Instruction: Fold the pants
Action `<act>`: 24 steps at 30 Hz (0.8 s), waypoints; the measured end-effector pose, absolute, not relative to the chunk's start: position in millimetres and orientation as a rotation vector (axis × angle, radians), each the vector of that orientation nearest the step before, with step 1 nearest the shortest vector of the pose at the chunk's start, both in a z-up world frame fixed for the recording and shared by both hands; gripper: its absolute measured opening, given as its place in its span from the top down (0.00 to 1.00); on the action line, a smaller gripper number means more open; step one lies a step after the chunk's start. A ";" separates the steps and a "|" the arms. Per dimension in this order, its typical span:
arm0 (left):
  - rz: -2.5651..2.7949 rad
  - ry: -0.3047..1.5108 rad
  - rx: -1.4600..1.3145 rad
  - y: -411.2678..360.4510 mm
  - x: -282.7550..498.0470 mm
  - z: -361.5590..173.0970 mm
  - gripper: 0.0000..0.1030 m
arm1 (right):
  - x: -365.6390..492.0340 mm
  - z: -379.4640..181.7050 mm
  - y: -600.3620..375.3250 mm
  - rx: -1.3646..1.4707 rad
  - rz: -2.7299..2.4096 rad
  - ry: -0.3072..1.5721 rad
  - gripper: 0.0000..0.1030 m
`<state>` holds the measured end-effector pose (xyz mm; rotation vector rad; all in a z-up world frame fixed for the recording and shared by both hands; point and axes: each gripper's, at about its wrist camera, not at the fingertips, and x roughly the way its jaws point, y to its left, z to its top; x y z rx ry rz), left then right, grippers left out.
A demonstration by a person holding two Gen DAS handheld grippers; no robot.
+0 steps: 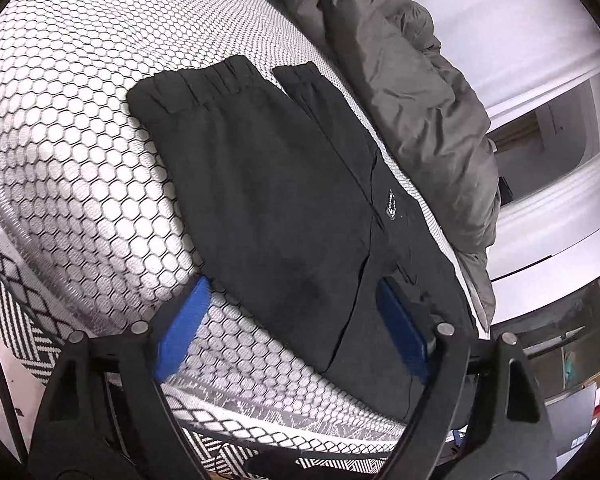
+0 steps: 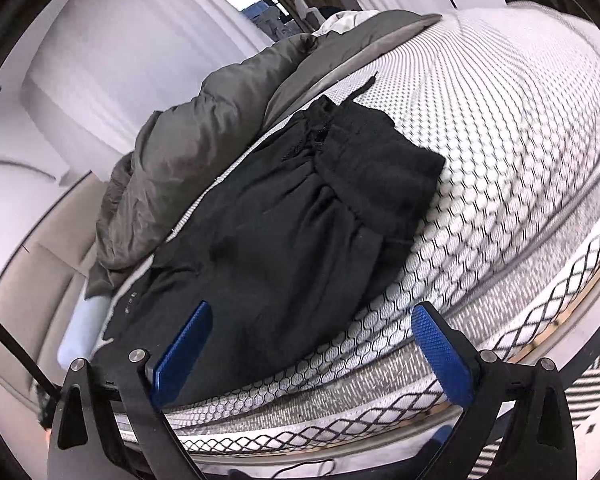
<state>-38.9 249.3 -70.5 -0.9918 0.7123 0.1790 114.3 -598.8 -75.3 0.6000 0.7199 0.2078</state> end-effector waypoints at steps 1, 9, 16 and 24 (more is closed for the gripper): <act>0.180 0.713 -0.990 249.9 -34.3 -70.8 0.20 | 113.6 -75.2 -600.1 0.610 0.211 0.715 0.01; 0.265 0.684 -0.955 261.2 -1.2 -64.0 0.46 | 139.1 -74.9 -605.3 0.655 0.227 0.686 0.08; 0.346 0.654 -0.969 271.7 -3.6 -68.3 0.90 | 134.5 -62.1 -597.3 0.602 0.172 0.703 0.18; 0.308 0.661 -0.979 269.5 -17.4 -70.6 0.90 | 126.8 -53.0 -596.2 0.587 0.160 0.666 0.19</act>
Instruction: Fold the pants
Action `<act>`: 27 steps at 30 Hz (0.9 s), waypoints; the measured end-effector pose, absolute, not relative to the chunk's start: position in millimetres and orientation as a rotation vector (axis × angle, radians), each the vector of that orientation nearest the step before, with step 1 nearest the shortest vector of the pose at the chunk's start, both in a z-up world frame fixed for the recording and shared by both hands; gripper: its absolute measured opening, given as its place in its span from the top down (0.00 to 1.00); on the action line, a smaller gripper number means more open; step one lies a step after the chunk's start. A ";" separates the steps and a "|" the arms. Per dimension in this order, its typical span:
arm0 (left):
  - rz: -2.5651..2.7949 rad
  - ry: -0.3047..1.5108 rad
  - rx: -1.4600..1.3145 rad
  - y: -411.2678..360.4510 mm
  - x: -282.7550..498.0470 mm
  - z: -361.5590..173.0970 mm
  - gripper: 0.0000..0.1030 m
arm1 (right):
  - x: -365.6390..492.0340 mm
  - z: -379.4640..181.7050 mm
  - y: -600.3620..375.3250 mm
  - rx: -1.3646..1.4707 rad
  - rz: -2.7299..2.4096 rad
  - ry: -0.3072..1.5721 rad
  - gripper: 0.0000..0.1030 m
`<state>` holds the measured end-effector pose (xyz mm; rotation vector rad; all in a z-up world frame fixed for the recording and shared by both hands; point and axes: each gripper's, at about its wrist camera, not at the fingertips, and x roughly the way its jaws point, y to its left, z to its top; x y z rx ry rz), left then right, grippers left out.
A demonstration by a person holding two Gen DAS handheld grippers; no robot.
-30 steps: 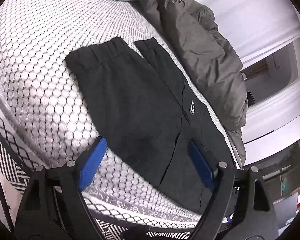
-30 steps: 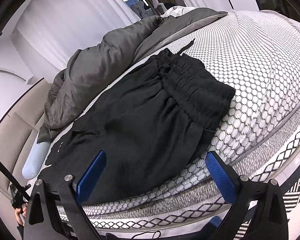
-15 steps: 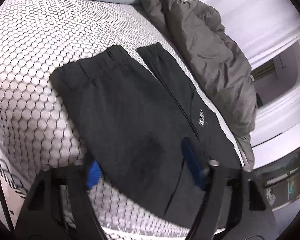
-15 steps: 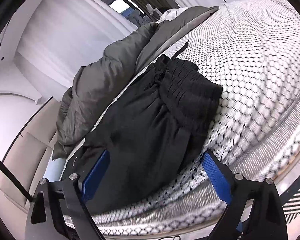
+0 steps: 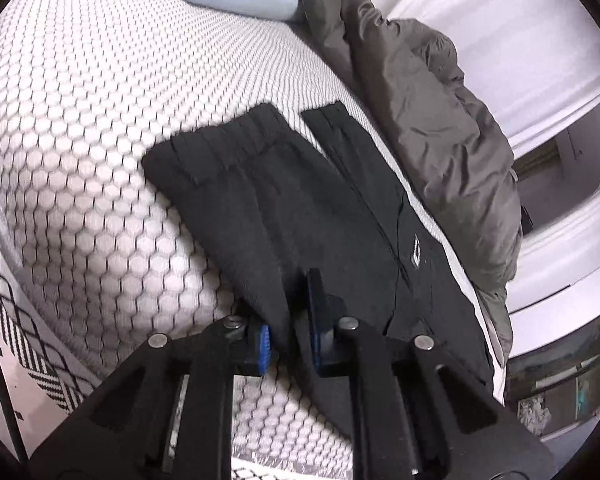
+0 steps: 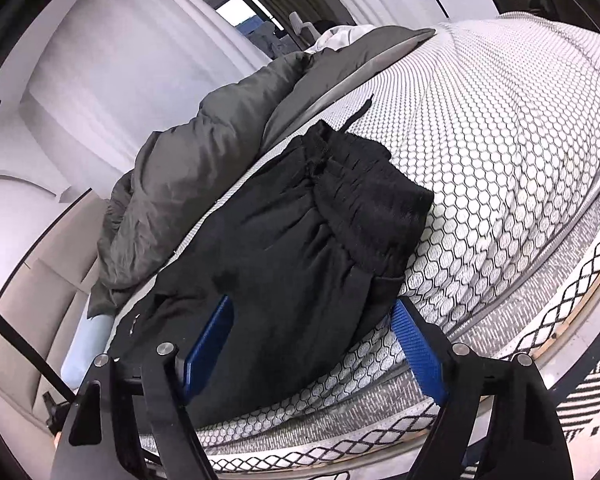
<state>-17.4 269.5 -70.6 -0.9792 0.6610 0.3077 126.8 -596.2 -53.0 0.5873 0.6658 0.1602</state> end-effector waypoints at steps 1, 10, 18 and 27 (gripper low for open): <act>0.293 0.667 -0.978 267.4 -18.1 -72.5 0.90 | 128.4 -52.8 -596.0 0.576 0.150 0.665 0.19; 0.249 0.685 -1.000 270.4 -10.8 -80.6 0.90 | 152.4 -50.6 -617.4 0.615 0.109 0.603 0.19; 0.321 0.682 -0.949 273.6 2.5 -79.1 0.99 | 148.8 -70.2 -599.3 0.608 0.196 0.669 0.78; 0.339 0.605 -0.914 270.6 -29.0 -61.4 1.00 | 118.0 -53.6 -600.9 0.602 0.237 0.638 0.93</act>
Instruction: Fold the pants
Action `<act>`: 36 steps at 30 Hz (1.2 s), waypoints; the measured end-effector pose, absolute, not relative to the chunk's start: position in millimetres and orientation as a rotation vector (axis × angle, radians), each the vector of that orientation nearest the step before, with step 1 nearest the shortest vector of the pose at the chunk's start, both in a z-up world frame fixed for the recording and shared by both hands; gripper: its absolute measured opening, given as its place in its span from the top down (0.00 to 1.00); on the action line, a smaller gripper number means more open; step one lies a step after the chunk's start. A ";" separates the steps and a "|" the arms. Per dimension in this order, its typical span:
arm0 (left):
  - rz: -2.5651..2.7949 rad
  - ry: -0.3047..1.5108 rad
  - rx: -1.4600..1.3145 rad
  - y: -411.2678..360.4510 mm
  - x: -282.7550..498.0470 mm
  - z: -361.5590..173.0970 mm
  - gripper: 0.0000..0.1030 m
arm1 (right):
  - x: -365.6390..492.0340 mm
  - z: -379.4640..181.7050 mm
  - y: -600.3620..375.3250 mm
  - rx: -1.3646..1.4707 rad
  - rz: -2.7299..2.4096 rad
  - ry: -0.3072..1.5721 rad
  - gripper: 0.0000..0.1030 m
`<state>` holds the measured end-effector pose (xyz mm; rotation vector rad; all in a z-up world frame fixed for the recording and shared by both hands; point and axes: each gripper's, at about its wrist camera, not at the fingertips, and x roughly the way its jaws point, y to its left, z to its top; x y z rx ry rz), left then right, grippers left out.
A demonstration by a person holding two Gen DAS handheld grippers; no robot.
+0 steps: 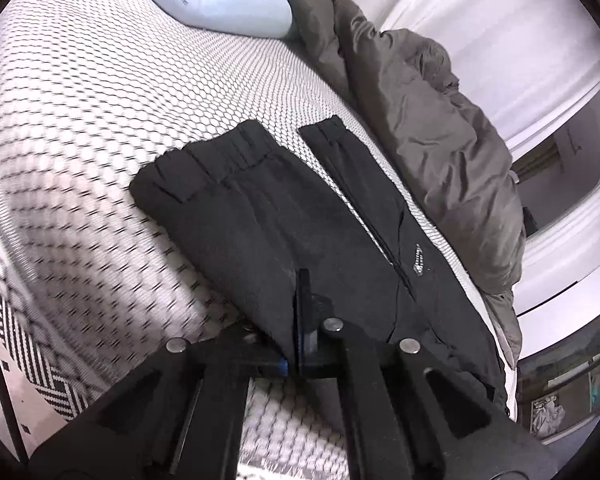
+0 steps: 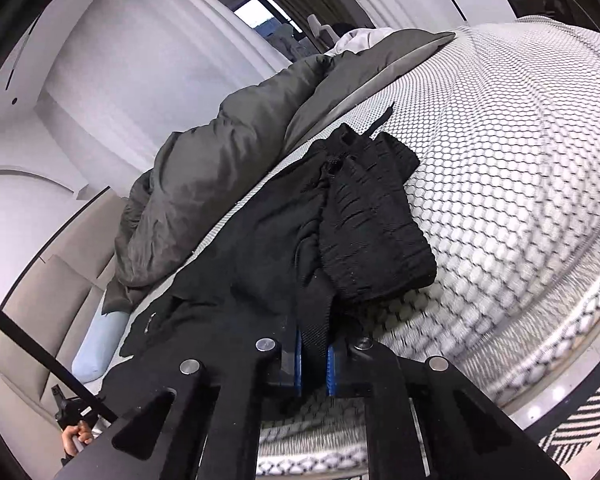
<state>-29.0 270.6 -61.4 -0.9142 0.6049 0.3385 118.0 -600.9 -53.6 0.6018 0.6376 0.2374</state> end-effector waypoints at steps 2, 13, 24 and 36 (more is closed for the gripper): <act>0.330 0.599 -0.913 269.8 -40.6 -58.6 1.00 | 101.3 -50.9 -605.3 0.613 0.246 0.636 0.93; 0.297 0.546 -0.851 280.9 14.9 7.7 1.00 | 129.4 30.9 -585.4 0.559 0.235 0.543 0.93; 0.385 0.664 -0.799 320.6 251.4 48.9 0.90 | 327.5 87.2 -528.2 0.444 0.081 0.577 0.93; 0.365 0.730 -0.824 310.4 216.9 10.6 0.01 | 325.9 32.9 -489.3 0.402 0.103 0.595 0.05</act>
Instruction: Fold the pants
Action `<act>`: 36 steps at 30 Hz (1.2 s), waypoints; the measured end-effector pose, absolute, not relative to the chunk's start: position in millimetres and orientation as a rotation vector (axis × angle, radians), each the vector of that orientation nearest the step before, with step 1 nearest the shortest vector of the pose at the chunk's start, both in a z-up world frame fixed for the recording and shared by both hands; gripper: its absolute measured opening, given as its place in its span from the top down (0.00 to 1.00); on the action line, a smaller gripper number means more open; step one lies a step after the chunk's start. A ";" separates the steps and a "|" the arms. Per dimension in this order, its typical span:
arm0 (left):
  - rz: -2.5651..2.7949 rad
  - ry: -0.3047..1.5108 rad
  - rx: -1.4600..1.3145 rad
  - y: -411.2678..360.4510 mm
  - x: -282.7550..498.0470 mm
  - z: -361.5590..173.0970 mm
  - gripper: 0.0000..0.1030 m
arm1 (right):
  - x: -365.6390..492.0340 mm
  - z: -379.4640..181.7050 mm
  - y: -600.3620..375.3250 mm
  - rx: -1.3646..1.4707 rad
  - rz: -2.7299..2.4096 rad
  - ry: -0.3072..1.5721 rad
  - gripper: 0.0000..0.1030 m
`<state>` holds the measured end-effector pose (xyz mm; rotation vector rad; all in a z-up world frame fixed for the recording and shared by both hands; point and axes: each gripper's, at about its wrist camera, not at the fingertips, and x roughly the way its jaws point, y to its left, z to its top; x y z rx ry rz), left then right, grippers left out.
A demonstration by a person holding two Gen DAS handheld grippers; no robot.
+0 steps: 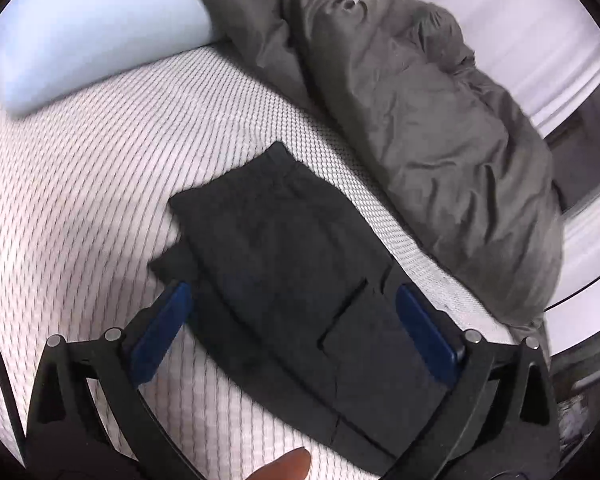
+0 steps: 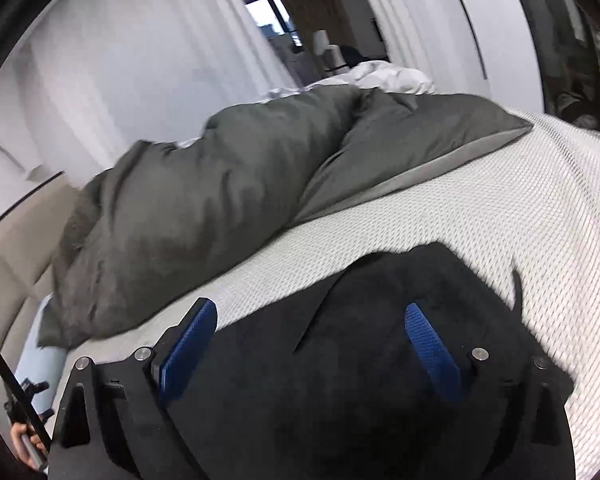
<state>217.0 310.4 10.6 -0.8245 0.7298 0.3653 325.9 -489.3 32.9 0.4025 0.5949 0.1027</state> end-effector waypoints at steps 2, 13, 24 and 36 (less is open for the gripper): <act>0.347 0.719 -0.842 302.4 198.2 3.8 0.01 | 313.5 24.4 -485.2 0.401 0.115 0.613 0.02; 0.194 0.778 -1.061 255.3 144.0 -46.0 0.13 | 253.5 -34.8 -501.9 0.657 0.170 0.734 0.01; 0.142 0.830 -1.090 242.8 195.4 -64.3 0.25 | 234.7 -42.4 -556.8 0.827 0.095 0.711 0.02; 0.307 0.780 -1.012 243.1 216.0 -70.9 0.97 | 287.0 -65.1 -549.4 0.694 0.053 0.756 0.73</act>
